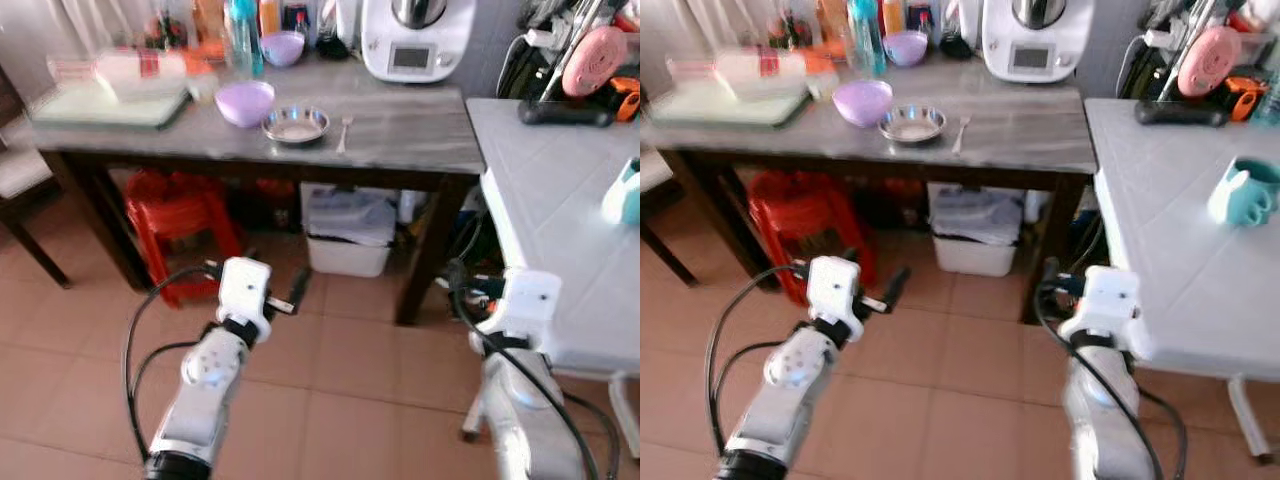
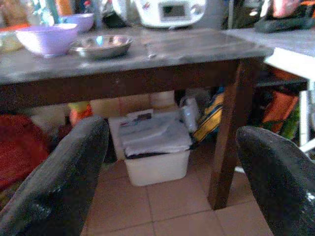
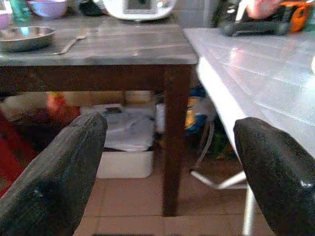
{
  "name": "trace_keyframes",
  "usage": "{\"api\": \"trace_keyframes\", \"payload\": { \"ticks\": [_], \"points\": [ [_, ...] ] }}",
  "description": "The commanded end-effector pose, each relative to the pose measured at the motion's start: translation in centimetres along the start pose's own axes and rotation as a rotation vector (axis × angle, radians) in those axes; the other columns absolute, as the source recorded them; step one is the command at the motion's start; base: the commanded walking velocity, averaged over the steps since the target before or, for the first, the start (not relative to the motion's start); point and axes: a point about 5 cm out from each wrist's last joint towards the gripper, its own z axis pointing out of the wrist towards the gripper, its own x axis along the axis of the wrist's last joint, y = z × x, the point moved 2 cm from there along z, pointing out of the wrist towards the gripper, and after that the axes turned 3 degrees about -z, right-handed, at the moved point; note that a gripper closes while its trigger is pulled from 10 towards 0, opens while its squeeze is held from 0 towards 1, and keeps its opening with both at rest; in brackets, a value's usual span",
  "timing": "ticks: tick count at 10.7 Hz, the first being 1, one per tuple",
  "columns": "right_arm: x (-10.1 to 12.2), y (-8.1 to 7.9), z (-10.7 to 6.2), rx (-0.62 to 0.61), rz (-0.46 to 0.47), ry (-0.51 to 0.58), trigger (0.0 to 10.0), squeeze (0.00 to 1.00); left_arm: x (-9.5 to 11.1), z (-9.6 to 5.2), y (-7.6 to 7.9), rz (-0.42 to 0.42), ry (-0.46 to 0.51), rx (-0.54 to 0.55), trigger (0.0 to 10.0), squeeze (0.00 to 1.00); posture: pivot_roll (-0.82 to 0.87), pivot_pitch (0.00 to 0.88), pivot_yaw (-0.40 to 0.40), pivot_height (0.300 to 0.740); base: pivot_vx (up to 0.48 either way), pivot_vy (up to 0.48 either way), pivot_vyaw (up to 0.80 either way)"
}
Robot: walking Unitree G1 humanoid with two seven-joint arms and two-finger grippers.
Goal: Setting the table
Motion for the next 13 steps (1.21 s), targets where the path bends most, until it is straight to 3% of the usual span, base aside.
{"api": "trace_keyframes", "payload": {
  "ticks": [1,13],
  "points": [
    [0.43,-0.15,0.11,0.008,-0.011,0.017,10.0,0.00,0.11,0.00,-0.13,-0.006,-0.001,-0.003,10.0,0.00,-0.02,0.032,0.015,0.740,0.000,-0.480,0.00],
    [1.33,0.58,0.19,-0.005,-0.031,0.077,10.0,0.00,0.04,-0.14,0.23,-0.029,-0.010,-0.003,10.0,0.00,-0.02,0.036,-0.004,0.740,0.000,-0.480,0.00]
  ]
}}
